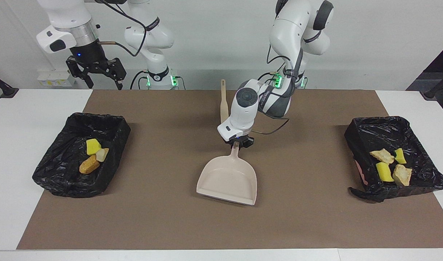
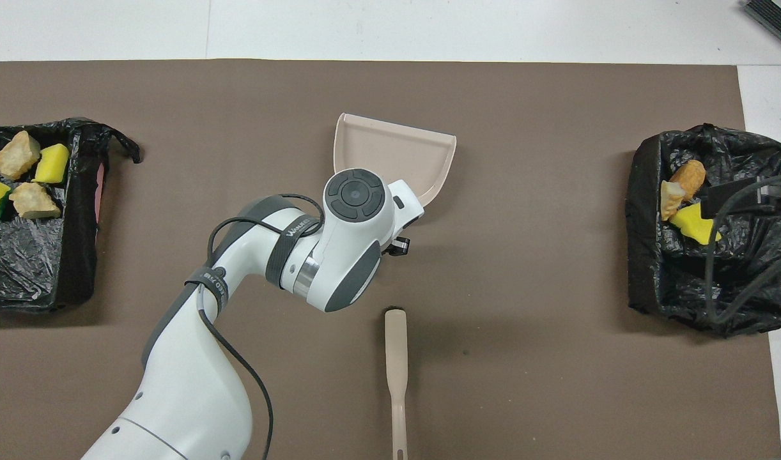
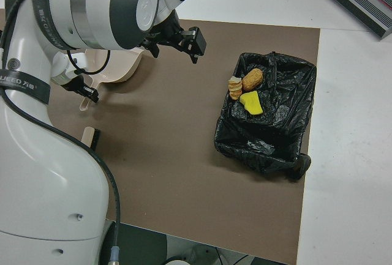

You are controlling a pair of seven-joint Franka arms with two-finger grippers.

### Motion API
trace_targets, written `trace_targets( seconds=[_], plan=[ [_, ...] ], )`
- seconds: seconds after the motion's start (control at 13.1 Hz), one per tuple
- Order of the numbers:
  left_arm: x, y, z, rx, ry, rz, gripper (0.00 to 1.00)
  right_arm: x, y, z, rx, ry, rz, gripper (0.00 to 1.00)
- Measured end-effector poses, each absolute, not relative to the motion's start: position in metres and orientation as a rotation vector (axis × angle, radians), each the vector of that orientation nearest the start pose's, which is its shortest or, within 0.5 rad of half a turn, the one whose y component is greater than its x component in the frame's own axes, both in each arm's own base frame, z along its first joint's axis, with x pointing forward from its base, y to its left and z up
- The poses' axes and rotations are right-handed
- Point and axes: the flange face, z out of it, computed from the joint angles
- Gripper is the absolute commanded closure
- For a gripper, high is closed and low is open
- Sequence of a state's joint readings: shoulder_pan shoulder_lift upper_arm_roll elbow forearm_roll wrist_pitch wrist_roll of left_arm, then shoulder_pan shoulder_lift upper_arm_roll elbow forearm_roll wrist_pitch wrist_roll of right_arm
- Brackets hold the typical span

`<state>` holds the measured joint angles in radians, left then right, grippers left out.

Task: Sweep and dump trash in bin
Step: 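Bring the empty dustpan back and set it on the table with the left gripper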

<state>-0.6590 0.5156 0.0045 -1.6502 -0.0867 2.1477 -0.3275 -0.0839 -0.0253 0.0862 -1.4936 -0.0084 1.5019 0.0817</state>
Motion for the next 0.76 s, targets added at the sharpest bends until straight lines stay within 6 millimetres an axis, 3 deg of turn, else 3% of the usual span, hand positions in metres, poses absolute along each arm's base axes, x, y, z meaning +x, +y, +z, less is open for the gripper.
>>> trace_targets(
  seconds=[0.15,0.31,0.53,0.76],
  plan=[
    [0.555,-0.398,0.320,-3.177,0.364,0.052,0.00,0.540,0.001,0.668,-3.145,0.126,-0.053,0.00],
    [0.571,-0.374,0.353,-3.199,0.249,0.029,0.00,0.540,0.001,0.668,-3.145,0.126,-0.053,0.00],
    [0.578,-0.339,0.416,-3.224,0.095,-0.001,0.00,0.540,0.001,0.668,-3.145,0.126,-0.054,0.00],
    [0.596,-0.283,0.449,-3.231,0.013,-0.023,0.00,0.540,0.001,0.668,-3.145,0.127,-0.054,0.00]
  ],
)
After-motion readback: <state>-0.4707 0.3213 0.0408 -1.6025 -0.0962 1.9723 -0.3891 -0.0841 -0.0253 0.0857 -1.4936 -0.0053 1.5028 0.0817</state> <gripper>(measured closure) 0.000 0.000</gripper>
